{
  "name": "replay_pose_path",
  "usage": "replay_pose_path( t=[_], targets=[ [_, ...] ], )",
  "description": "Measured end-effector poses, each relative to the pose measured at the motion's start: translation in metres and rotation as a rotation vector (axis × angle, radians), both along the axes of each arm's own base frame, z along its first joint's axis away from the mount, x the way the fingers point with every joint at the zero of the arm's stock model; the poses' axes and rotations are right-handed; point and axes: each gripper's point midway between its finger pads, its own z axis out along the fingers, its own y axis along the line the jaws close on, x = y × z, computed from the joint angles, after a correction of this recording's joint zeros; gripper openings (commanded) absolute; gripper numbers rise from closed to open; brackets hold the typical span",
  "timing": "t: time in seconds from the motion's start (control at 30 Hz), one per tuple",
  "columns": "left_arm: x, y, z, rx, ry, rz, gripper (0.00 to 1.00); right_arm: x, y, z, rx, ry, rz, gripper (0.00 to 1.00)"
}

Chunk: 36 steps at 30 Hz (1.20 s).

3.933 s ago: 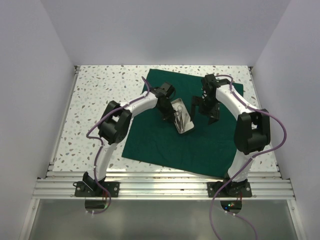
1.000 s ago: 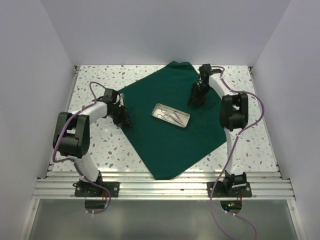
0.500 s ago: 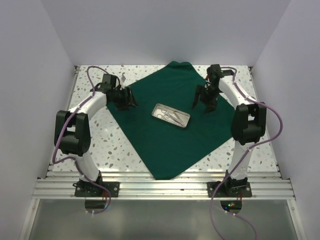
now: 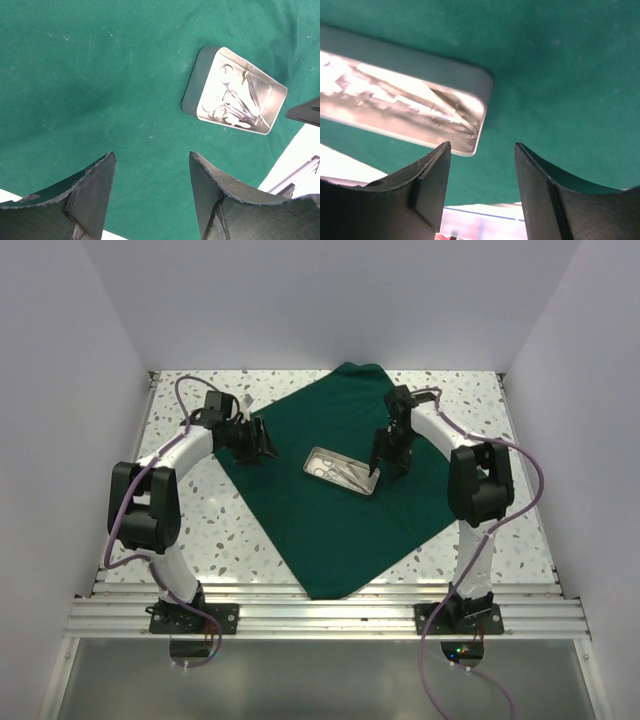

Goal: Prepare the surgical pack

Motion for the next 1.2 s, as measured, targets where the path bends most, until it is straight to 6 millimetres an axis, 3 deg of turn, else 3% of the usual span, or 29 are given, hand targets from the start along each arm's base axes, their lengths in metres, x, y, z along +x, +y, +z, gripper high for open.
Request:
replay_pose_path(
  t=[0.17,0.37,0.5,0.67,0.83,1.2],
  targets=[
    [-0.002,-0.002,0.002,-0.012,0.003,-0.009,0.65,-0.002,-0.001,-0.025,-0.039,0.046,0.021,0.55],
    [-0.005,-0.003,0.001,-0.015,0.016,-0.015,0.64,0.002,0.000,-0.032,-0.051,0.043,0.060,0.47],
    [-0.006,-0.002,0.000,-0.012,0.019,-0.020,0.64,0.012,0.001,-0.033,-0.054,0.022,0.102,0.36],
    [-0.007,-0.002,0.000,-0.011,0.023,-0.021,0.64,0.028,0.000,-0.033,-0.072,-0.004,0.168,0.32],
    [-0.008,-0.002,0.000,-0.011,0.025,-0.020,0.64,0.029,-0.004,-0.031,-0.094,-0.003,0.226,0.31],
    [-0.007,-0.002,0.003,-0.007,0.025,-0.026,0.64,0.035,-0.007,-0.024,-0.105,-0.024,0.300,0.12]
  ],
)
